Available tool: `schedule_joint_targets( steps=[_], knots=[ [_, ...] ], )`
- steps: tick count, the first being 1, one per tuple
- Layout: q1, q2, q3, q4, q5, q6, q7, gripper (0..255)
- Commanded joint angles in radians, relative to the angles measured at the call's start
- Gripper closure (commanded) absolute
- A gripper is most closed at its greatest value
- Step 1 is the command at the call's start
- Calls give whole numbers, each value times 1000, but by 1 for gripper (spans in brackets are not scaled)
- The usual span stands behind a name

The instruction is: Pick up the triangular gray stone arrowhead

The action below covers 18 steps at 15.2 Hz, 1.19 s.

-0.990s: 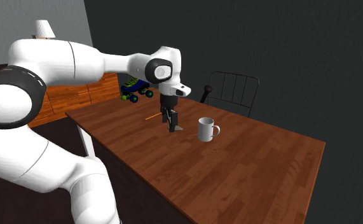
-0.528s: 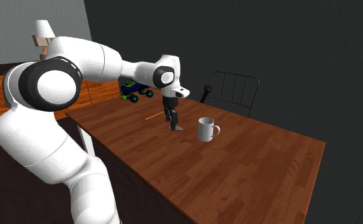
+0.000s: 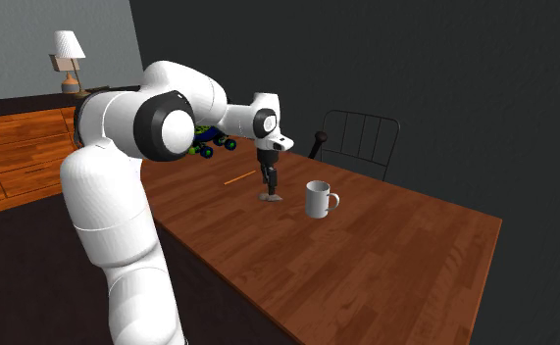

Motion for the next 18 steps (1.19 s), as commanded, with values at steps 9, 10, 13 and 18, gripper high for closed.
schedule_joint_targets(
  steps=[9,10,13,18],
  knots=[
    [9,81,9,-47,-58,115,60,0],
    [10,82,9,-46,-59,115,61,255],
    [9,81,9,-46,-58,114,60,255],
    [9,79,9,-48,-57,114,60,255]
  ],
)
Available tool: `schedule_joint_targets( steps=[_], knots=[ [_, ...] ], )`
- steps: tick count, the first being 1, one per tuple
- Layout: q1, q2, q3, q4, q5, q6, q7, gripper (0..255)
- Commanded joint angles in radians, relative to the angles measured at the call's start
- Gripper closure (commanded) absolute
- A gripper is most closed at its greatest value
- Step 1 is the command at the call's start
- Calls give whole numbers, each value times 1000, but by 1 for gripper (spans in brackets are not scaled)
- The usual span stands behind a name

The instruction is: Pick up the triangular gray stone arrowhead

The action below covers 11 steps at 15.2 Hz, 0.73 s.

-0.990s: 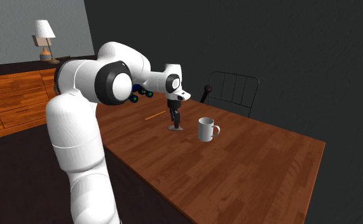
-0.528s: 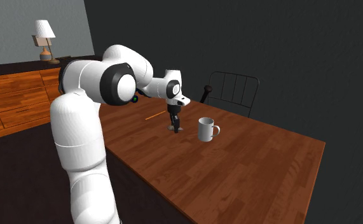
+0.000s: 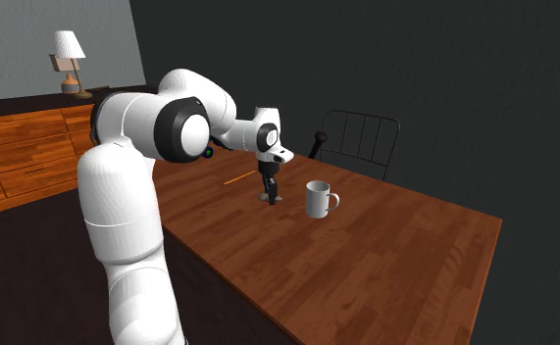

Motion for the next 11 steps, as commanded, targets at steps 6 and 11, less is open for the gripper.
schedule_joint_targets(
  steps=[6,11],
  knots=[
    [-3,-27,0,39,21,-64,-16,255],
    [-5,-51,-2,85,36,-129,-28,255]
  ],
)
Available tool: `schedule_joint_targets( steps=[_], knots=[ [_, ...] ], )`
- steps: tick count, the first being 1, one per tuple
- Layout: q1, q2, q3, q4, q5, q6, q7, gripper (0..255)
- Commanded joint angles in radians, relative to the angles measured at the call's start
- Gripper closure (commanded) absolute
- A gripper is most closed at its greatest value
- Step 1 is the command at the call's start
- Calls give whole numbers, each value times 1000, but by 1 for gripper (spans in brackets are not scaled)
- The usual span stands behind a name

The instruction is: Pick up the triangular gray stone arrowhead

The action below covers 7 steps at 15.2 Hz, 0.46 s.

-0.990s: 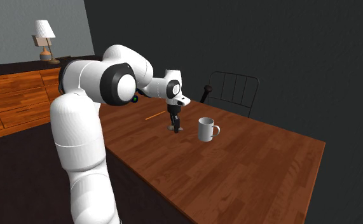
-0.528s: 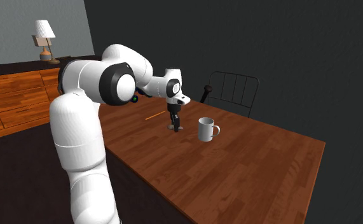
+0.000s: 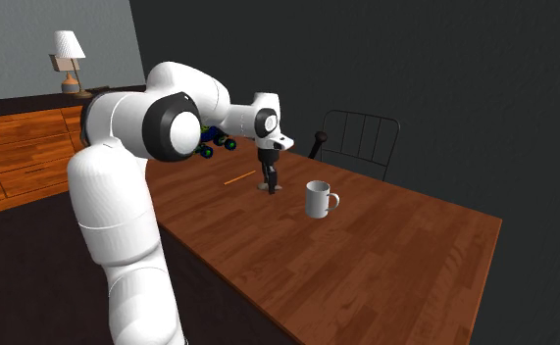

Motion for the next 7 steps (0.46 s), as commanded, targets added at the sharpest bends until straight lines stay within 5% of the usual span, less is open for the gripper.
schedule_joint_targets(
  steps=[1,7],
  knots=[
    [-1,-7,-1,21,5,-27,-5,255],
    [-2,-21,-3,64,14,-81,-12,255]
  ],
)
